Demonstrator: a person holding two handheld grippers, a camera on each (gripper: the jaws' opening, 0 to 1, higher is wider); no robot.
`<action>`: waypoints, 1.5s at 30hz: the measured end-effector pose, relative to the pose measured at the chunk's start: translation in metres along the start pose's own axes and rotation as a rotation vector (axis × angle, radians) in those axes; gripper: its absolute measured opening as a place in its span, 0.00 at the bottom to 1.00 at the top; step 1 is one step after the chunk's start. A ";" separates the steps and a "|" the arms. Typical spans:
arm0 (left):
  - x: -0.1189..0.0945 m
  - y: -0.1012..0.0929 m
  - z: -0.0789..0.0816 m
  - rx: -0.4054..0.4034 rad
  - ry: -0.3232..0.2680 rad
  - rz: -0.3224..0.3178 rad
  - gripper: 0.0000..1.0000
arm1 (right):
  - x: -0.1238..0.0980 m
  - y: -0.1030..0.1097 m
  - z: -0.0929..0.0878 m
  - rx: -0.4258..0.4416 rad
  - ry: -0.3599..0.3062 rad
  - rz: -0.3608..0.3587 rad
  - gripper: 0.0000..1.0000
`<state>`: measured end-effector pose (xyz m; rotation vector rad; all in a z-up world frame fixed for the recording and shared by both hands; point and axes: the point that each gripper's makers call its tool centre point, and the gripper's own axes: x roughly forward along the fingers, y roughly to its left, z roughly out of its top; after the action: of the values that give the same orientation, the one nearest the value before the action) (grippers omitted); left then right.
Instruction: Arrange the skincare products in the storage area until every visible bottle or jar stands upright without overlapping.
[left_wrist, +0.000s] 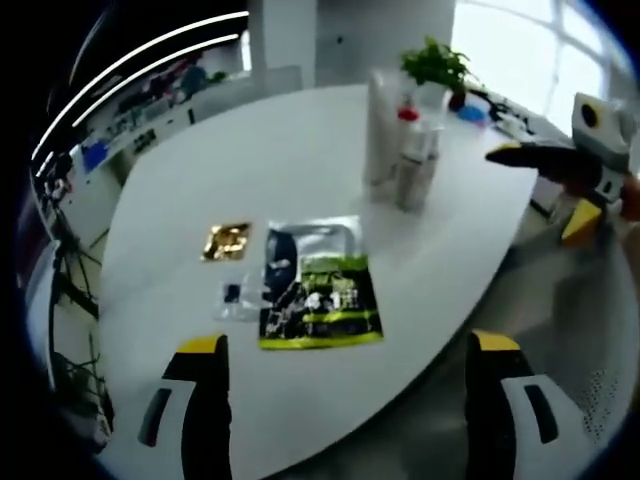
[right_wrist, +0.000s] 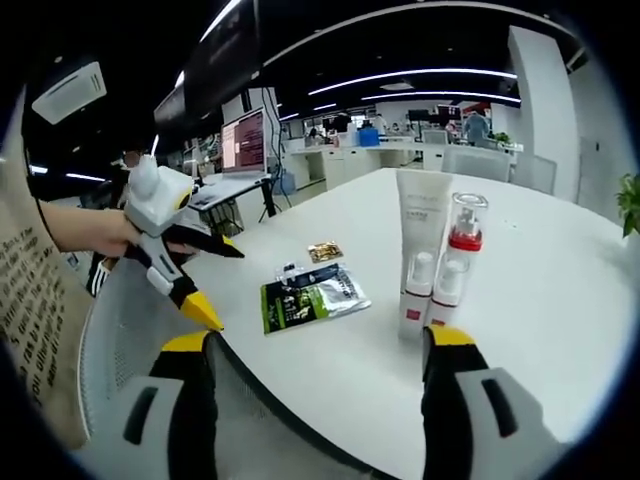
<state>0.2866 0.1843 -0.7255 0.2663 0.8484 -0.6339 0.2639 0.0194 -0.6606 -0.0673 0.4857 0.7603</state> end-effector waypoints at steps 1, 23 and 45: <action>0.004 0.002 0.000 0.004 0.011 0.002 0.97 | 0.000 0.000 0.000 0.000 0.003 0.000 0.85; 0.058 0.017 0.004 0.056 0.167 -0.008 0.97 | -0.001 -0.007 -0.001 0.045 0.006 -0.025 0.84; 0.085 0.025 -0.002 0.058 0.267 -0.002 0.91 | 0.000 -0.013 -0.004 0.073 0.014 -0.043 0.82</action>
<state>0.3429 0.1695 -0.7922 0.4097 1.0875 -0.6335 0.2712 0.0095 -0.6655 -0.0154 0.5234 0.6996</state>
